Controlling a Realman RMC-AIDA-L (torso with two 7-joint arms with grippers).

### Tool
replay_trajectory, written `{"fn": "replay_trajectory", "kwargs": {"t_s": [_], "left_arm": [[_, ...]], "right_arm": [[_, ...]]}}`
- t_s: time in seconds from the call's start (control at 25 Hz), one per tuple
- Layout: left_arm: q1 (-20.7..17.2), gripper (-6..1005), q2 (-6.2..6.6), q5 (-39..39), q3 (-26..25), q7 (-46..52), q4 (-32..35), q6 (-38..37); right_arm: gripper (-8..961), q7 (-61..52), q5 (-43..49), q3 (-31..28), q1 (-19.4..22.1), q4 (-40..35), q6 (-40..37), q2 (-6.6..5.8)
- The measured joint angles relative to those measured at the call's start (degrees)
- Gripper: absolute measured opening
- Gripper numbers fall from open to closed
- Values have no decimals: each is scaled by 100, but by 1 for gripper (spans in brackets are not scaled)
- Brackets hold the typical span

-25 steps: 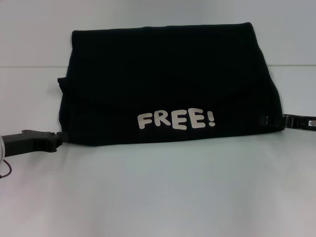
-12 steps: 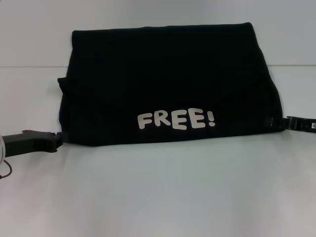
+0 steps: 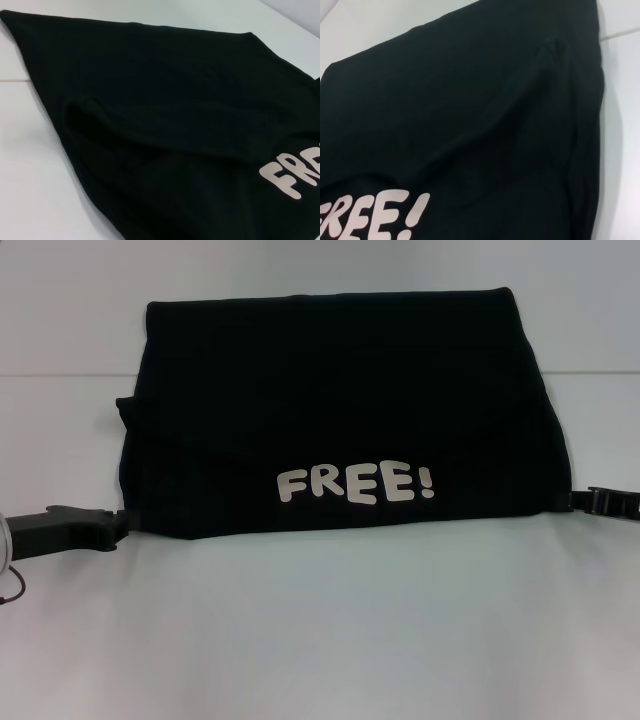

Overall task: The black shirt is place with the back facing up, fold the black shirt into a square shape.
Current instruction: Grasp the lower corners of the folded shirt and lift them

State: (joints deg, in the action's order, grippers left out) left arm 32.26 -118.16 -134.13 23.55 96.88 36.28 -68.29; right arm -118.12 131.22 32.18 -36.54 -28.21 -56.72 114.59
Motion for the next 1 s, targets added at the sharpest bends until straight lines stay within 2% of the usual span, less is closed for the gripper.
{"fn": "replay_trajectory", "kwargs": {"t_s": [0.08,0.28,0.52,0.64,0.92,1.0], "left_arm": [[-14,0,-6,11,-1,-1,-4,0],[-40,1,-15,9,0,16,15,-48],[-78,1,-4,-8,-69,80,109,-379],[-109,0,0,-36,-70,211,198,-586],[-389,1,19,-115,-71,556,692,-1719],[-462,1,39,-216,-72,608,814,-2091]], "right_arm": [[311,0,-1,1,18,0,-2,0],[77,96,-12,-34,70,-39,-132,-10],[-1,321,-72,-317,214,-51,-702,-119],[0,406,-86,-517,328,-71,-1075,-193],[1,572,-90,-702,856,-363,-2140,-376],[2,652,-88,-704,933,-409,-2301,-395]]}}
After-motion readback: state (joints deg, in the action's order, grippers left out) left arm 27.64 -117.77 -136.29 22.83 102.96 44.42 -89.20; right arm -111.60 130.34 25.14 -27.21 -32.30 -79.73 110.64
